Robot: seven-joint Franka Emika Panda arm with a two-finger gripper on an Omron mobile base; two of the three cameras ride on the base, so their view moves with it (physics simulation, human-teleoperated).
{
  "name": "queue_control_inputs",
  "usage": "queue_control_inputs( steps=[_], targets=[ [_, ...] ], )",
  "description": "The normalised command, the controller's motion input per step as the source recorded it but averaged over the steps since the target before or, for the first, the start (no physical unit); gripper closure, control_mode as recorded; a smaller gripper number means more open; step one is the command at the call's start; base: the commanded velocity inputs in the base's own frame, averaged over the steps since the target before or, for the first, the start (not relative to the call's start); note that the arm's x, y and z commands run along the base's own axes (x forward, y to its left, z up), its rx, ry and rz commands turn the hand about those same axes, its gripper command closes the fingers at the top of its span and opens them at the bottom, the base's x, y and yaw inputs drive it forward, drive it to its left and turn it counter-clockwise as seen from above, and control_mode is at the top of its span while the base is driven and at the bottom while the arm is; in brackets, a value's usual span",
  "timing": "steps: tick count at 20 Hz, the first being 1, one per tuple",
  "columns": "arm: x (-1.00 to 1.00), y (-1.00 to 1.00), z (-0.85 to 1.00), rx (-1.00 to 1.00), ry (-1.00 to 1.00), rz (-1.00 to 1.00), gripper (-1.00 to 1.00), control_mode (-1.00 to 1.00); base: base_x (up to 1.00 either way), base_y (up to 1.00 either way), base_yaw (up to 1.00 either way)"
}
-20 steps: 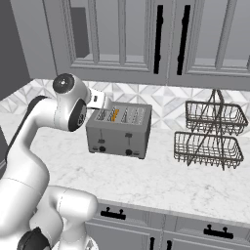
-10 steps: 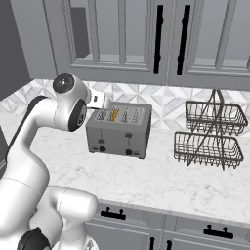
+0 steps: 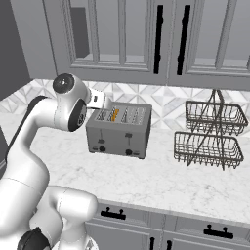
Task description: Start the toaster. Once the lever pops up, take the bread to the plate on the dining counter.
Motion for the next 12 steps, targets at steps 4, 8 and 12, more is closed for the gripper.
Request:
queue_control_inputs(
  steps=[4, 8, 12],
  targets=[
    [0.0, 0.0, 0.0, 0.0, 0.0, 0.0, -1.0, -1.0, 0.0, 0.0, 0.0],
    [0.0, 0.0, 0.0, 0.0, 0.0, 0.0, -1.0, -1.0, 0.0, 0.0, 0.0],
    [0.0, 0.0, 0.0, 0.0, 0.0, 0.0, -1.0, -1.0, 0.0, 0.0, 0.0]
  ],
)
